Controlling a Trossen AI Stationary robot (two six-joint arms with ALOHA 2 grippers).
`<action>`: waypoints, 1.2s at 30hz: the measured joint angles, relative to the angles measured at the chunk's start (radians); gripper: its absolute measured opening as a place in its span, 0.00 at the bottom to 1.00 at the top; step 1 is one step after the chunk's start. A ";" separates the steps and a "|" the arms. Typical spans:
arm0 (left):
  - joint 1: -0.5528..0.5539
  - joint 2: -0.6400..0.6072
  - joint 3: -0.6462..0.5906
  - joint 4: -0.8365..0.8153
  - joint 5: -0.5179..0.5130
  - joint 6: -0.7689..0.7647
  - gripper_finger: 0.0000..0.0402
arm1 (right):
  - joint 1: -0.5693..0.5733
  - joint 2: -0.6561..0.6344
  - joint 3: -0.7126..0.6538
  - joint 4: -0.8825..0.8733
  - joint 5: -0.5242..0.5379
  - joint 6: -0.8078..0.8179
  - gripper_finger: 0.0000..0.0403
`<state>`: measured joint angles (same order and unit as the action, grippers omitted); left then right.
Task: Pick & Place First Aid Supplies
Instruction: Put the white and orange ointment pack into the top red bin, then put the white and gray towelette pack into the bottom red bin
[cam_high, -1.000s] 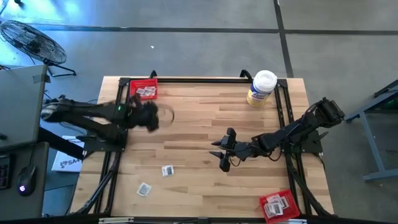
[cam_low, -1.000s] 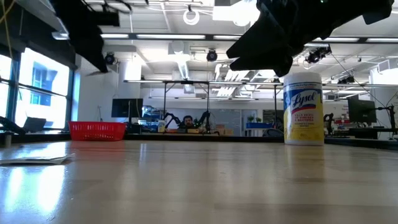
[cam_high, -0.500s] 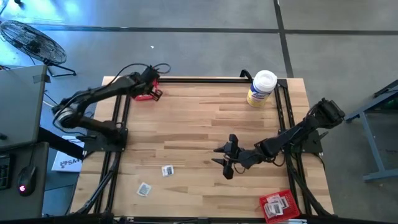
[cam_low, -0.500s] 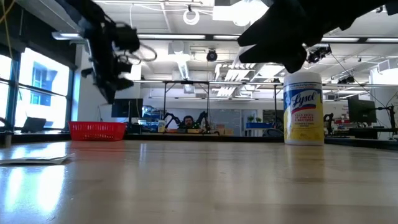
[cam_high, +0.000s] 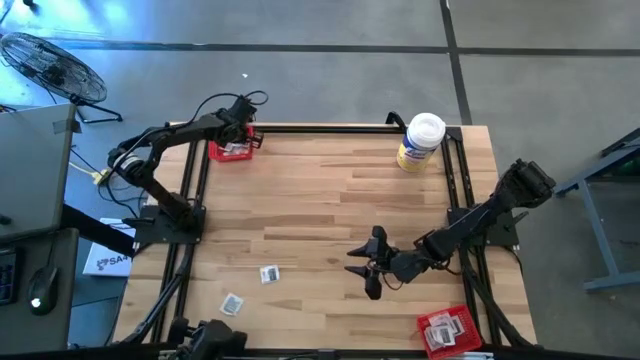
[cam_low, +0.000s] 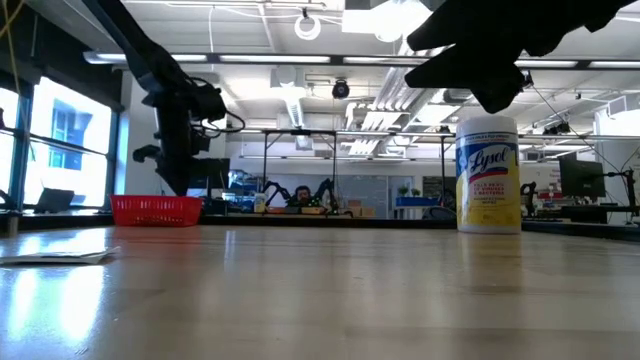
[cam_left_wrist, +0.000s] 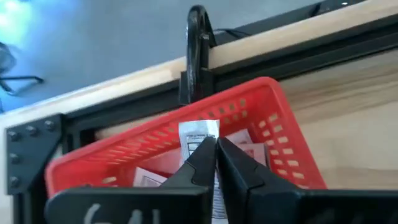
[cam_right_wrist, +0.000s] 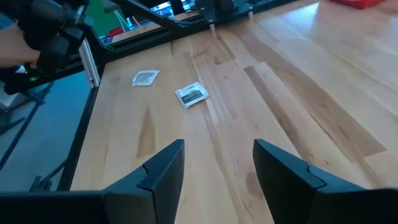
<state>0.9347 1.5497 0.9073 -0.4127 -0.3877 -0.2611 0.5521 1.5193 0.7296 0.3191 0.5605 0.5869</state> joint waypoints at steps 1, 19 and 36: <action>0.007 0.000 0.000 -0.002 0.017 -0.004 0.04 | 0.003 0.000 0.000 0.000 0.008 0.000 0.46; -0.300 -0.208 0.002 -0.216 0.333 0.047 0.26 | 0.003 0.000 0.000 -0.007 0.038 -0.018 0.46; -1.358 -0.256 -0.242 0.132 0.296 -0.032 0.26 | -0.034 0.000 0.000 -0.008 0.028 -0.030 0.46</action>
<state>-0.4235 1.2933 0.6649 -0.2807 -0.0918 -0.2932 0.5183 1.5192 0.7296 0.3107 0.5883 0.5571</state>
